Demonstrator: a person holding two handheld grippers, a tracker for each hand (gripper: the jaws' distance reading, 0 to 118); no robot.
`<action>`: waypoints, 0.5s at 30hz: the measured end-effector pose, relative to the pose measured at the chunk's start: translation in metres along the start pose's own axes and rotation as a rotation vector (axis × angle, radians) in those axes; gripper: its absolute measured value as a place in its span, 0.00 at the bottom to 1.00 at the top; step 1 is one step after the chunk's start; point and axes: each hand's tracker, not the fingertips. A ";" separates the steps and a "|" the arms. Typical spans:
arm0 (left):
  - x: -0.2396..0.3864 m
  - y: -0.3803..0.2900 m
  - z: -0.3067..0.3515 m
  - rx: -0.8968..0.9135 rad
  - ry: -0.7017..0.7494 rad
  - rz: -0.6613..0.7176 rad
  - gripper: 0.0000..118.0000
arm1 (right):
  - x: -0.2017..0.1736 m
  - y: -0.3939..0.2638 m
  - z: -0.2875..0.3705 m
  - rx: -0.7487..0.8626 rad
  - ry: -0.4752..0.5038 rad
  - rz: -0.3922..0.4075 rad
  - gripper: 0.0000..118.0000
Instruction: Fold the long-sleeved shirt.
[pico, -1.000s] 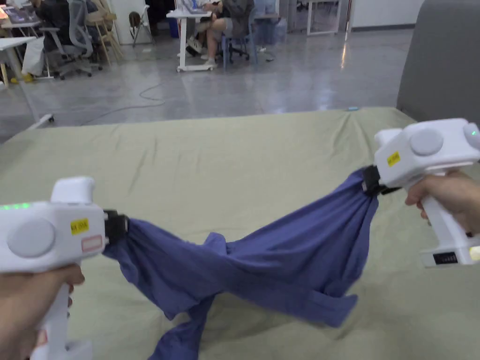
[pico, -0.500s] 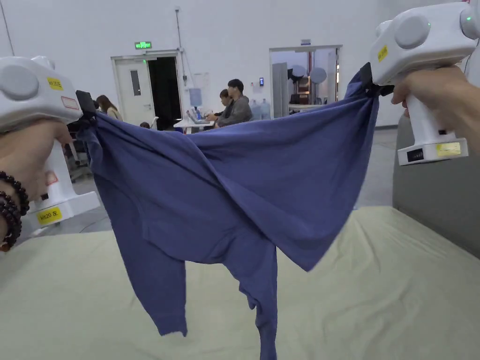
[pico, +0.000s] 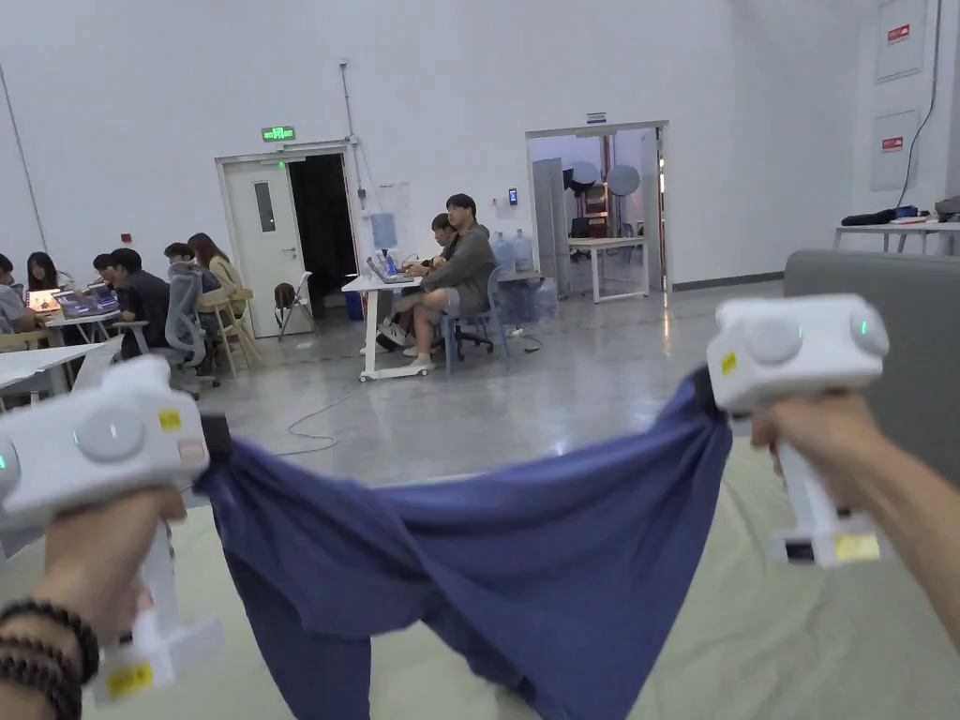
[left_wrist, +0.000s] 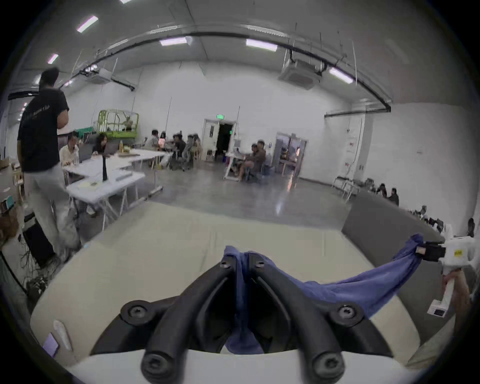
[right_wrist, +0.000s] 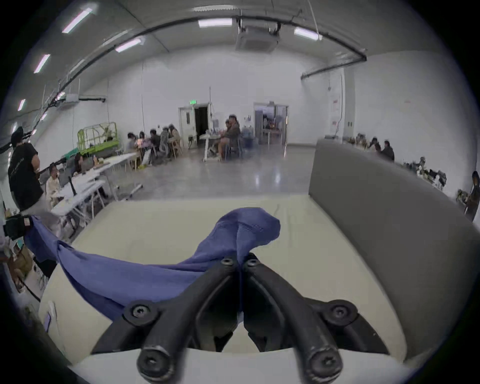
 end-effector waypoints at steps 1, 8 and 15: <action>-0.004 -0.025 -0.006 -0.010 -0.016 0.004 0.01 | 0.002 -0.024 -0.016 -0.037 -0.001 -0.014 0.00; -0.037 -0.146 -0.015 -0.179 -0.029 0.012 0.01 | 0.005 -0.163 -0.044 -0.212 -0.018 -0.035 0.00; -0.062 -0.204 0.035 -0.303 -0.008 0.020 0.01 | 0.009 -0.250 0.023 -0.263 -0.035 0.031 0.00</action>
